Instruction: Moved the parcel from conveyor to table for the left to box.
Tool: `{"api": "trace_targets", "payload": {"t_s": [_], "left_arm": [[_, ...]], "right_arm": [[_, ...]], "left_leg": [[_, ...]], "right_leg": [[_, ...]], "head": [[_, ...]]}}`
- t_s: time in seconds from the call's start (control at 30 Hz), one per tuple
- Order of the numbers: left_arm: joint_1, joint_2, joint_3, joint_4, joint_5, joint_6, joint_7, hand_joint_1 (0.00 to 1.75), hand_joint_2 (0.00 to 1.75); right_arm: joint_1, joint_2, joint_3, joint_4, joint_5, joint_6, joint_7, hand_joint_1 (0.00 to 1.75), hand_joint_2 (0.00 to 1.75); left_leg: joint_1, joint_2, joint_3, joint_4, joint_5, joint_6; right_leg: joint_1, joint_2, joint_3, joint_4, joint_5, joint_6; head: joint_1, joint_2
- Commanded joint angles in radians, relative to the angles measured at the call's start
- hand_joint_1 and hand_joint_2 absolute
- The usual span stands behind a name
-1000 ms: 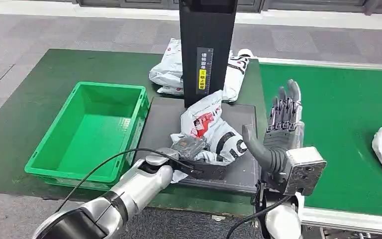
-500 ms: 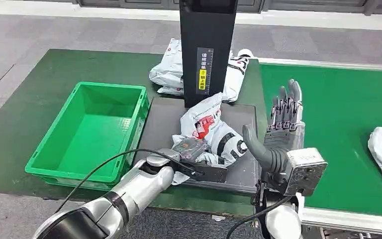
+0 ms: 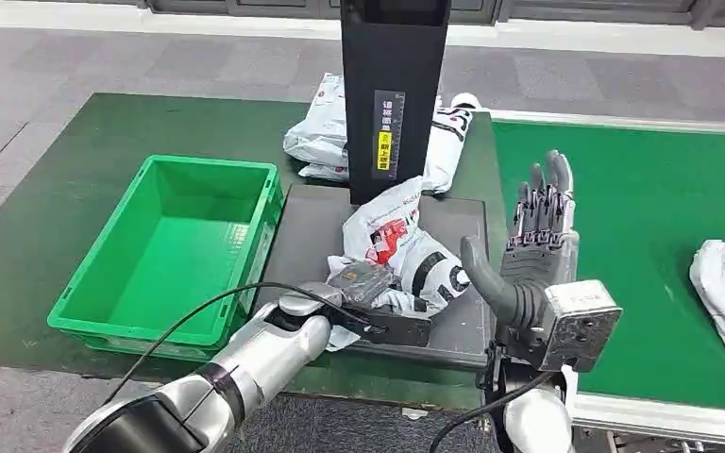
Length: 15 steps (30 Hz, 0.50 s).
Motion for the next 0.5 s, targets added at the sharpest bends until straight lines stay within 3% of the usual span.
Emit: {"api": "trace_targets", "payload": {"t_s": [0.03, 0.2, 0.33, 0.47, 0.5], "left_arm": [[-0.001, 0.028, -0.043, 0.032, 0.000, 0.143, 0.039, 1.75, 1.75], [-0.011, 0.121, 0.054, -0.179, 0.061, 0.325, 0.080, 1.75, 1.75], [0.111, 0.244, 0.192, -0.617, -0.003, 0.365, 0.181, 1.75, 1.75], [0.231, 0.279, 0.319, -0.900, -0.107, 0.438, 0.236, 1.75, 1.75], [0.295, 0.288, 0.394, -0.990, -0.226, 0.475, 0.345, 1.75, 1.75]], "right_arm": [[0.010, 0.005, -0.066, 0.023, -0.011, -0.028, -0.001, 0.00, 1.75], [0.064, 0.005, -0.139, 0.002, -0.010, -0.105, 0.008, 0.00, 1.75], [0.121, 0.003, -0.200, -0.016, -0.003, -0.129, 0.007, 0.00, 1.75], [0.140, 0.011, -0.222, -0.022, 0.014, -0.114, 0.025, 0.00, 1.75], [0.166, -0.008, -0.200, -0.024, 0.099, -0.056, 0.112, 0.00, 1.75]], "left_leg": [[0.000, 0.001, 0.002, -0.002, 0.000, 0.000], [0.000, 0.002, 0.001, -0.002, 0.001, 0.000], [0.001, 0.003, -0.001, -0.001, 0.000, 0.000], [0.000, 0.007, 0.000, -0.002, -0.001, -0.001], [0.001, 0.009, 0.001, -0.002, -0.002, -0.001]], "right_leg": [[0.000, 0.001, 0.002, -0.002, 0.001, 0.000], [0.000, 0.001, 0.000, -0.002, 0.001, -0.001], [0.001, 0.002, -0.002, -0.001, 0.001, -0.001], [0.000, 0.007, -0.003, 0.000, 0.001, -0.001], [0.001, 0.008, -0.003, -0.001, 0.001, -0.002]], "head": [[0.000, 0.000], [0.000, 0.000], [0.000, 0.000], [0.000, 0.000], [0.000, 0.000]]}}
